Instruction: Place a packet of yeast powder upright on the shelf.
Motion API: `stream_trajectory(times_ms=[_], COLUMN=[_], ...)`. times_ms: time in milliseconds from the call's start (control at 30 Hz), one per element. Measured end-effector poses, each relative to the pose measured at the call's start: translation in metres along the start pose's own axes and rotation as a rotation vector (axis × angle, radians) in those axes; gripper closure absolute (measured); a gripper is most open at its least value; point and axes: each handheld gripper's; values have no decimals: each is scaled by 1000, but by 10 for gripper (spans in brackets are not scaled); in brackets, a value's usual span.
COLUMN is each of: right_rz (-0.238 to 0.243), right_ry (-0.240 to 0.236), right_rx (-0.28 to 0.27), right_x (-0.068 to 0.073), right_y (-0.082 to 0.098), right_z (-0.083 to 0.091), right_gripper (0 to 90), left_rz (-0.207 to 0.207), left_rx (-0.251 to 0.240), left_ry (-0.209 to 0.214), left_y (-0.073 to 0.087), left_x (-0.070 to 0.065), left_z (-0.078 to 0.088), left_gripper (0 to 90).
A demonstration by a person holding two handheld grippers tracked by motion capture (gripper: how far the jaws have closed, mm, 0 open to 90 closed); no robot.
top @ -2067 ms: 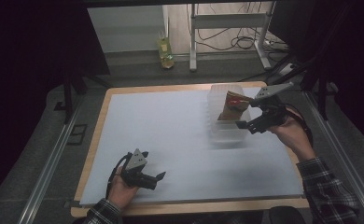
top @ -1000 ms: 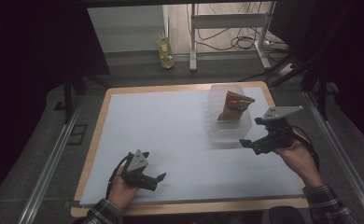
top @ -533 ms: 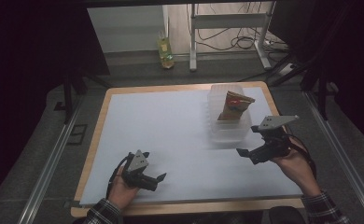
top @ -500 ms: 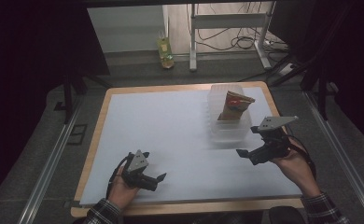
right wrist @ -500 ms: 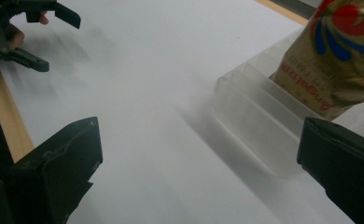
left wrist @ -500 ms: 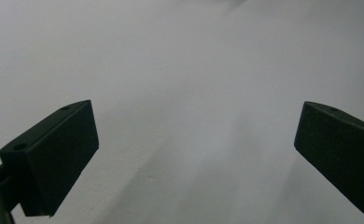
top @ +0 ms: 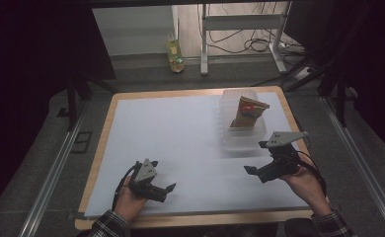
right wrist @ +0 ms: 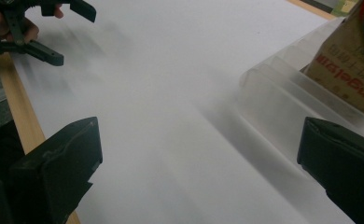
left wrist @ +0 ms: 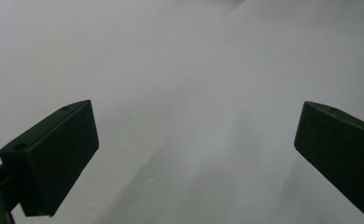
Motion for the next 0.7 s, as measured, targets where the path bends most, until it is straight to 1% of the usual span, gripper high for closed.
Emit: stream_trajectory(times_ms=[367,500,600,700], right_rz=[8,2,7,9], right_ry=[-22,-30,-23,-30], right_rx=[-13,-19,-17,-11], right_x=[13,16,18,21], right_y=[8,11,13,15], right_z=[-17,-23,-28,-32], right_gripper=[0,0,0,0], left_rz=[3,0,2,0], left_rx=[-7,-6,-5,-4], left_ry=[0,0,0,1], left_y=[0,0,0,0], left_x=[-1,0,0,0], left_z=[0,0,0,0], left_gripper=[0,0,0,0])
Point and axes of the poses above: each handheld gripper's, and its own axes: z roughly backward along the jaws, y roughly out of its underside, x roughly to its left, and after that the axes turned 10 degrees about z, right-handed
